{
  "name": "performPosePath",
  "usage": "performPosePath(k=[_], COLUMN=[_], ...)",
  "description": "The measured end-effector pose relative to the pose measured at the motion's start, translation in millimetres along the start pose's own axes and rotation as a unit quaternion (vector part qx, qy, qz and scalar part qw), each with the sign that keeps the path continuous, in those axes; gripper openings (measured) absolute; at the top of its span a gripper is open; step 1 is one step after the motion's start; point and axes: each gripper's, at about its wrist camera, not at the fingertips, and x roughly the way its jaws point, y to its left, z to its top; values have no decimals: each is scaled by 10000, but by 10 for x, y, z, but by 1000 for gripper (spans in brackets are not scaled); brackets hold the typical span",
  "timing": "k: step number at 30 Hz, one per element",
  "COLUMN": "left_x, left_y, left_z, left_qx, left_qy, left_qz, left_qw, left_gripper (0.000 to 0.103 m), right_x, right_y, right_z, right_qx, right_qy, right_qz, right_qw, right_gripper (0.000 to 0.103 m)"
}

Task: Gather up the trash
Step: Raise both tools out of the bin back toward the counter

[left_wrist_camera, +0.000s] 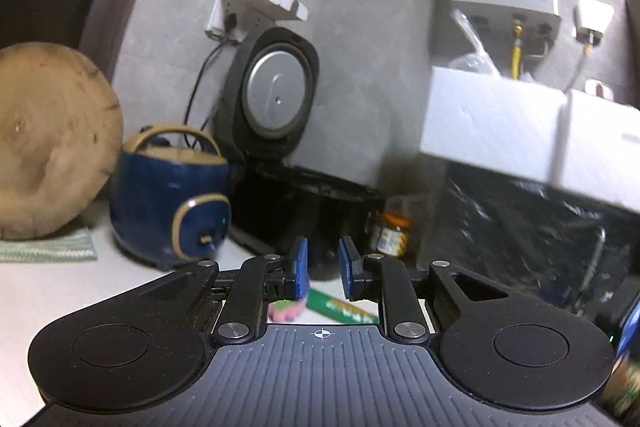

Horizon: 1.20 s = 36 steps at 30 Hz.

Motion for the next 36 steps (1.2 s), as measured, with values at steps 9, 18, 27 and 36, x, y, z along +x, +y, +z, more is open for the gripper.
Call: performPosePath(k=[9,18,27,36], left_x=[1166,2521,3169,3322], left_y=[21,154,103,282], left_z=[129,-309,-247,-410], left_qx=[262,564,934,749], left_qy=[1641,2164,1989,2847], left_qz=[-474,533,773,211], left_qw=[9849,9732,9725,9554], left_gripper=[20,20,20,20], right_x=[550,585,613,619], right_y=[414,804,824,828], right_z=[301,-10,-276,-480], right_qx=[1466,1836,2422,2575], right_qy=[612,646,581,752], right_qz=[2131,1875,1616,1708], right_qw=[9640,9628,9549,9481], right_gripper=[96,96,96,96])
